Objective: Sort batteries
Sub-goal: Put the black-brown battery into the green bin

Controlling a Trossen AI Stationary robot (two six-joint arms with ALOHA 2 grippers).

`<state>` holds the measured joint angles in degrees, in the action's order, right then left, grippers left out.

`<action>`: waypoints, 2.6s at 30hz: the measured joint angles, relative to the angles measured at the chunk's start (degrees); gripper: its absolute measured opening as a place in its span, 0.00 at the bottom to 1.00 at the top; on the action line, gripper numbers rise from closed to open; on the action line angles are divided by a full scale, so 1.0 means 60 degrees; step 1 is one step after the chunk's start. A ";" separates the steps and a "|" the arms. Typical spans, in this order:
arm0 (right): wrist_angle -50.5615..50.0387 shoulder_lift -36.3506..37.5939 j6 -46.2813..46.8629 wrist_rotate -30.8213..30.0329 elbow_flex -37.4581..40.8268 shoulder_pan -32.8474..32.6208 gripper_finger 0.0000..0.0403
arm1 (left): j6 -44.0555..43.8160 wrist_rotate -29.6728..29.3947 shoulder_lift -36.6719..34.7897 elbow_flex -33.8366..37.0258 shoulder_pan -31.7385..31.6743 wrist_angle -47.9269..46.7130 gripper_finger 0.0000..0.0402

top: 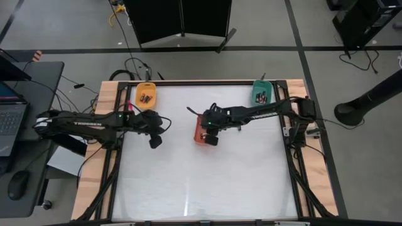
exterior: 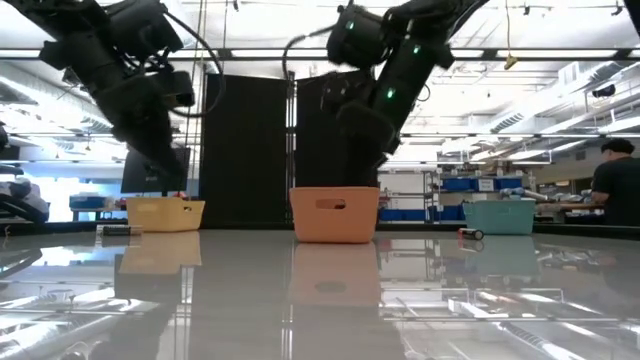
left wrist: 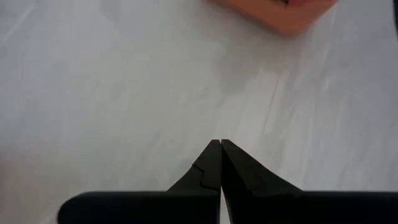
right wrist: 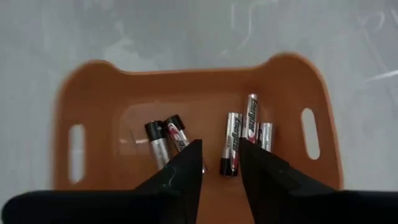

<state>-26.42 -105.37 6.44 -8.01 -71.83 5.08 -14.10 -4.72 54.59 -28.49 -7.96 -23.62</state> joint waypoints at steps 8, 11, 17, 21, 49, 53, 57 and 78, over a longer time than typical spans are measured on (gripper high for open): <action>-0.0544 0.1135 -0.0442 -0.1119 0.0004 -0.0742 0.06 | -0.0518 0.0002 0.0006 -0.0244 -0.0001 -0.1914 0.03; -0.0453 0.1189 -0.0433 -0.1198 0.0004 -0.0881 0.03 | -0.0943 -0.0231 0.0010 -0.0583 -0.0001 -0.2734 0.07; -0.0024 0.1174 -0.0300 -0.1217 0.0331 -0.0922 0.06 | -0.1694 -0.0482 0.0222 -0.0784 -0.0338 -0.3407 0.18; 0.0325 0.1171 -0.0342 -0.1220 0.0562 -0.0918 0.02 | -0.1722 -0.0513 0.0771 -0.0783 -0.0959 -0.3418 0.30; 0.0275 0.1182 -0.0824 -0.1224 0.0623 -0.1156 0.03 | -0.0849 -0.0184 0.3610 -0.0812 -0.2369 -0.2948 0.36; -0.0157 0.1411 -0.0688 -0.1248 0.0623 -0.1292 0.04 | -0.0456 -0.0010 0.3617 -0.0811 -0.2181 -0.2898 0.23; -0.0652 0.1760 -0.0536 -0.1779 0.0623 -0.1526 0.02 | -0.0223 -0.0023 0.3641 -0.1004 -0.1894 -0.3037 0.11; 0.7034 0.3957 0.0020 -0.2160 0.5217 -0.1893 0.02 | 0.0983 0.2540 0.3617 -0.1653 -0.0701 0.7497 0.11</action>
<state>15.79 -81.62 6.56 -20.97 -40.53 -6.28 -8.20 10.51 76.29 -38.41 -12.16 21.36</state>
